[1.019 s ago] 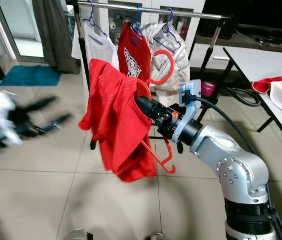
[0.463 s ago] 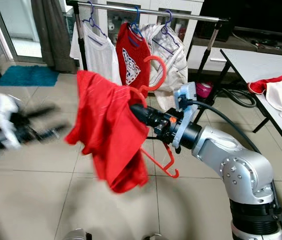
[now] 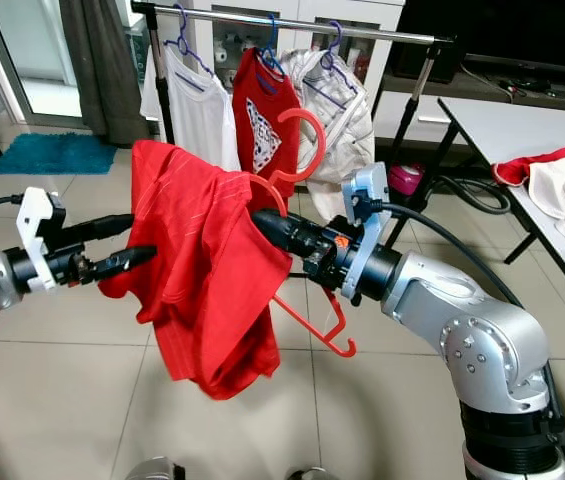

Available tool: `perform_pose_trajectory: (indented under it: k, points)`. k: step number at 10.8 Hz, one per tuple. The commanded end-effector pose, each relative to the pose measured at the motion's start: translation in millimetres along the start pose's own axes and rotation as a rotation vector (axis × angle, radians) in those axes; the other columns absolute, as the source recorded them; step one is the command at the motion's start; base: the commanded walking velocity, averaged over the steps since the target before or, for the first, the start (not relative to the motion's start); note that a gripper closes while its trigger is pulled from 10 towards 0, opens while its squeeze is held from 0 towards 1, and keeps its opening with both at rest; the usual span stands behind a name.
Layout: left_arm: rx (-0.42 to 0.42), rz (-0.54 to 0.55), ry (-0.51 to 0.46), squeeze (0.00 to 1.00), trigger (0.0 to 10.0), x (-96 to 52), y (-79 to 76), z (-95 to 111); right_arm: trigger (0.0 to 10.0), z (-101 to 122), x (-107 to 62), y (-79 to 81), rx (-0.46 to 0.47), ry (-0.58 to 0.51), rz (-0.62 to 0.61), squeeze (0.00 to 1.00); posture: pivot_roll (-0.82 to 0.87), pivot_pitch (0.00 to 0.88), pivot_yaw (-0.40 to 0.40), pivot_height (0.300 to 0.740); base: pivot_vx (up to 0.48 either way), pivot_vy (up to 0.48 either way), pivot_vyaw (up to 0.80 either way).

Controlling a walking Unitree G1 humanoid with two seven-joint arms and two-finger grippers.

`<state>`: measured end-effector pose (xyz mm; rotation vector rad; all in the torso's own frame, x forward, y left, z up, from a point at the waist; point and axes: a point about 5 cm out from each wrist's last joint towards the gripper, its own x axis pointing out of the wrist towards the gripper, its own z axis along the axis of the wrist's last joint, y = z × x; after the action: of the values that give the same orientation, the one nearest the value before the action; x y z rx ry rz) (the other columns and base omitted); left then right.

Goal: Hang hanger

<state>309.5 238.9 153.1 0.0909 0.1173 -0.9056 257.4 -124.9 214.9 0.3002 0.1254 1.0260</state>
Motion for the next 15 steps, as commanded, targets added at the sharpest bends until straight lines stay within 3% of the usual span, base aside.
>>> perform_pose_trajectory:
  k: [1,15]
  points:
    - [0.023,-0.003,-0.002,0.00,0.0,3.5,1.3,3.3,10.0,4.9,-2.4,4.2,-0.015,-0.016,0.012,0.00,-0.08,0.049,-0.029,0.740,0.000,0.000,0.00]
    - [0.005,0.036,0.024,0.00,0.0,5.0,8.5,-6.5,10.0,3.5,-1.5,4.7,-0.004,-0.017,0.016,0.00,-0.08,0.048,-0.027,0.740,0.000,0.000,0.00]
